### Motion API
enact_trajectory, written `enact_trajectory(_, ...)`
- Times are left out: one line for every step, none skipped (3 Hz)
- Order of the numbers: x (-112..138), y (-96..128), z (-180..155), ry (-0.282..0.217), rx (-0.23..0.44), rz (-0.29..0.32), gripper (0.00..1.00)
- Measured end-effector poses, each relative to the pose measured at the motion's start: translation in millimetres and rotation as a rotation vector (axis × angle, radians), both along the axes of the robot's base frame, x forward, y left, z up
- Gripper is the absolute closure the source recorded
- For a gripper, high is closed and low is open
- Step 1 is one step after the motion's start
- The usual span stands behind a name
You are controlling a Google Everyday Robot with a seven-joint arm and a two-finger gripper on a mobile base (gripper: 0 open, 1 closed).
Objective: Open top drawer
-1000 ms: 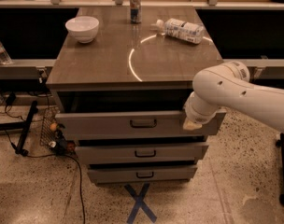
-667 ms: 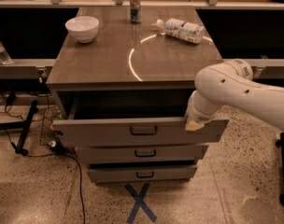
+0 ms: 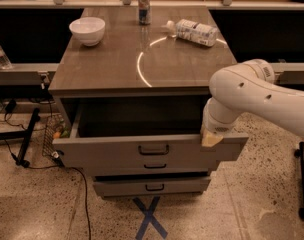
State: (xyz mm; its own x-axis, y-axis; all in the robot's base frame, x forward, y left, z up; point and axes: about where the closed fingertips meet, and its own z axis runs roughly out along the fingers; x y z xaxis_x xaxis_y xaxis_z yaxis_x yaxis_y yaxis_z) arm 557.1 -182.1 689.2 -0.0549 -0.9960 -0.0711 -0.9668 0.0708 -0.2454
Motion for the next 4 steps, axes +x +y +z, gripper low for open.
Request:
enact_trajectory(-45,0,16,0.105,-0.057,0.086,0.16)
enact_trajectory(-97,4,25,0.242,-0.098,0.189,0.0)
enact_trajectory(-125,11,25,0.314,-0.094,0.24,0.0)
enact_trajectory(-114,18,32,0.255,-0.065,0.242,0.0)
